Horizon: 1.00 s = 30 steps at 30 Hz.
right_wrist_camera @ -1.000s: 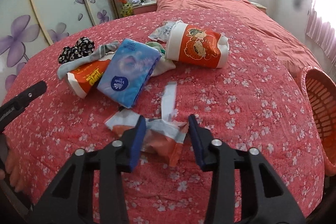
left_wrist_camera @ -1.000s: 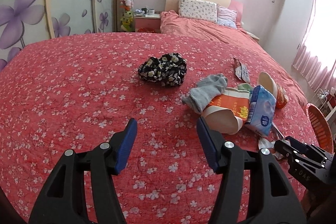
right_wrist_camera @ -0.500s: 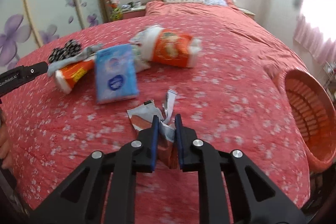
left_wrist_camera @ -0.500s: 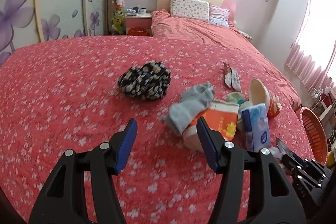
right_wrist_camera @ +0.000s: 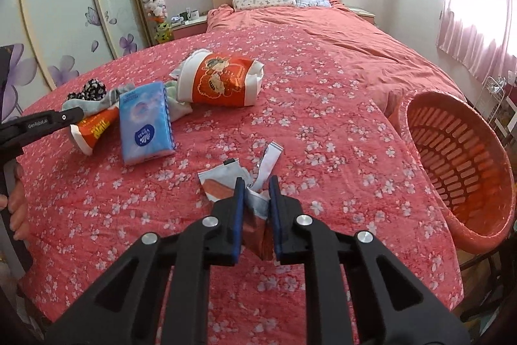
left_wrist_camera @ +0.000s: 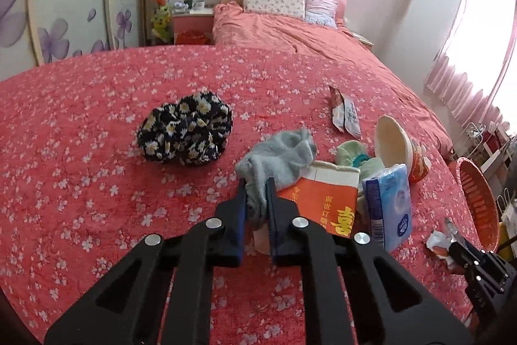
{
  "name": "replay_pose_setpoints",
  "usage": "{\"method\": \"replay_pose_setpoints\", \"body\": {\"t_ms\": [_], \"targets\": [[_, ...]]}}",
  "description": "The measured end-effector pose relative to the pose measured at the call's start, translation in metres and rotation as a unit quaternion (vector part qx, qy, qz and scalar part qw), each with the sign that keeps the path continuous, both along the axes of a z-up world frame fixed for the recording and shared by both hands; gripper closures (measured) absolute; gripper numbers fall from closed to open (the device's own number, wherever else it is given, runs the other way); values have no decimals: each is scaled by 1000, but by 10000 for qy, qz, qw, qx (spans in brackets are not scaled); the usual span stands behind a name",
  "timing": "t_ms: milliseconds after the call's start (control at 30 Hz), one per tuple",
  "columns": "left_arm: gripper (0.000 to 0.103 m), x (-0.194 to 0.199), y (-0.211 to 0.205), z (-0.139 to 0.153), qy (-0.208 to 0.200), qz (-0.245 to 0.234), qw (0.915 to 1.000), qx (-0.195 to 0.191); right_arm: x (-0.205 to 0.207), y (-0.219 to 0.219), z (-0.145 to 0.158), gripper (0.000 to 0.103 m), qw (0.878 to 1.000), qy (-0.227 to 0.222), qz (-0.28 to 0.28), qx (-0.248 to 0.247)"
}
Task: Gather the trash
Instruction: 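Grasp the silver wrapper with the right tool while the left tool grasps the grey sock, then carry the wrapper and sock over the orange basket with both tools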
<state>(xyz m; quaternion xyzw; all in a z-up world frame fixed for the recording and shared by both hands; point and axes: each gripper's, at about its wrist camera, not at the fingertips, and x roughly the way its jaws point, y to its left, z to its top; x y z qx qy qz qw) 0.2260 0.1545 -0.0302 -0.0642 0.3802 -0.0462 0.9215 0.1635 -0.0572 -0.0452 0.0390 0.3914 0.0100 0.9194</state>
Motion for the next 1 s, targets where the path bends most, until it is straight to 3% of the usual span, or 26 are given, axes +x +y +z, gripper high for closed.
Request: {"method": "replay_pose_setpoints", "body": {"t_ms": [467,700,1000], "targets": [[94,-25,-17,60,-714,-42,9974,-87,-23,-28,44,88,9981,-538,-283,92],[94,-47,-52,83,-1042,-464,9933,-179,-40,-51,64,88,9948,-831,-573,95],[94,-70,-106,93,-1224,-1100,9855,-415,-65,-96,81,88,9867,-1108,-1168,210]]}}
